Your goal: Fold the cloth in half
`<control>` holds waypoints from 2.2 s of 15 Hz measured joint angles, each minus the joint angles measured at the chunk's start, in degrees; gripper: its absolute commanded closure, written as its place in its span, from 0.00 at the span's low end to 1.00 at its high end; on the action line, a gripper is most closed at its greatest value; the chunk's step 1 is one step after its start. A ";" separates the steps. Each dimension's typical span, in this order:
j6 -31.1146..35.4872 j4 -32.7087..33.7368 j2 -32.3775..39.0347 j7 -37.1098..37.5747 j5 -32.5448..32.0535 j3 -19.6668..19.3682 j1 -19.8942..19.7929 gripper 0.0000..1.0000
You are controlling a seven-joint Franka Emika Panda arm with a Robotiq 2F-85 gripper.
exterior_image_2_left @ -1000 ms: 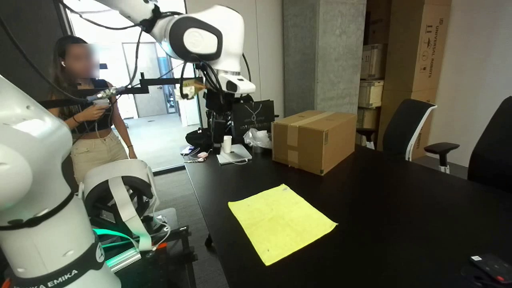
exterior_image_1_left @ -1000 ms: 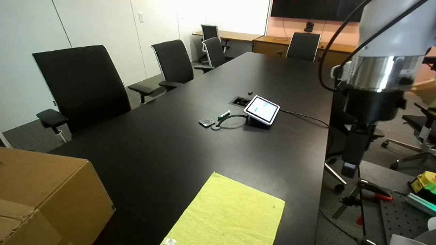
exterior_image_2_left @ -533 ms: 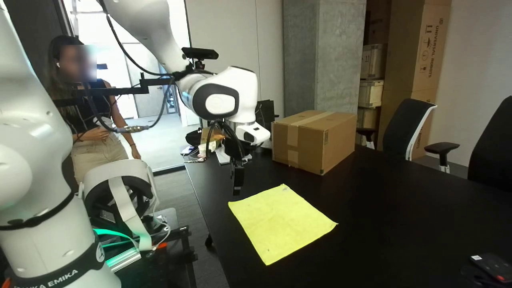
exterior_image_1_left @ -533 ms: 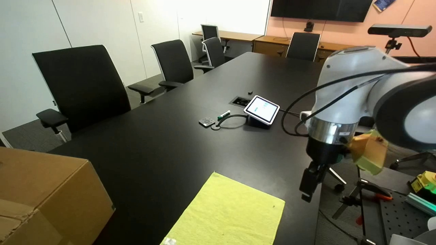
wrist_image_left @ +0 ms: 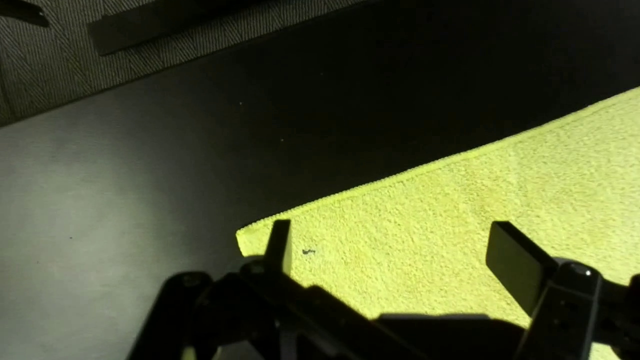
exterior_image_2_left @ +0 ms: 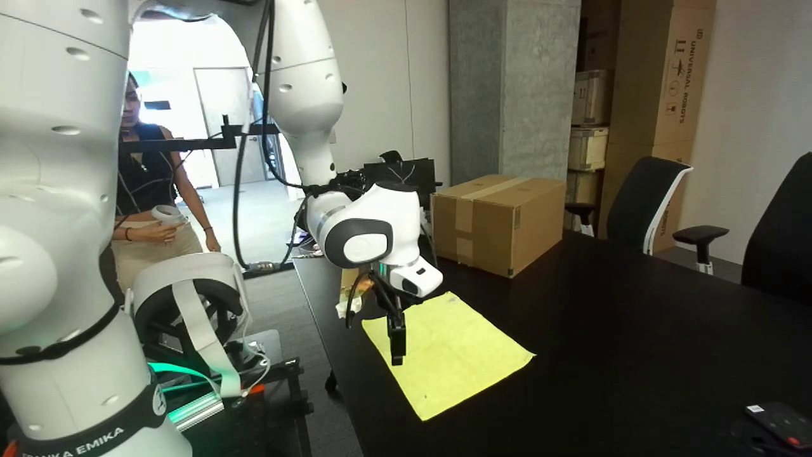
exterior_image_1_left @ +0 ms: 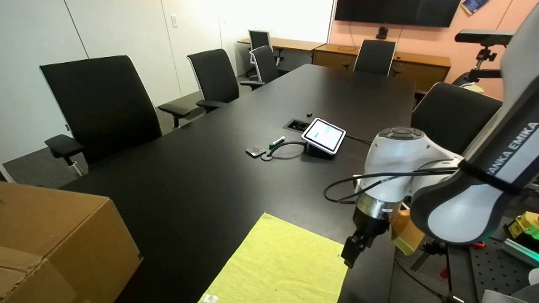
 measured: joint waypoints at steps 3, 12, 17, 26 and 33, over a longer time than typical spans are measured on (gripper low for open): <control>3.22 3.53 6.26 -0.05 0.21 -1.47 0.34 0.00; 4.40 12.02 16.00 -1.83 -0.55 -6.48 3.42 0.00; 4.18 14.75 20.84 -2.24 -0.55 -8.12 4.43 0.00; 1.65 17.52 22.37 -3.16 -0.56 -8.23 4.46 0.57; -1.57 18.29 20.64 -3.27 -0.56 -8.22 4.89 0.70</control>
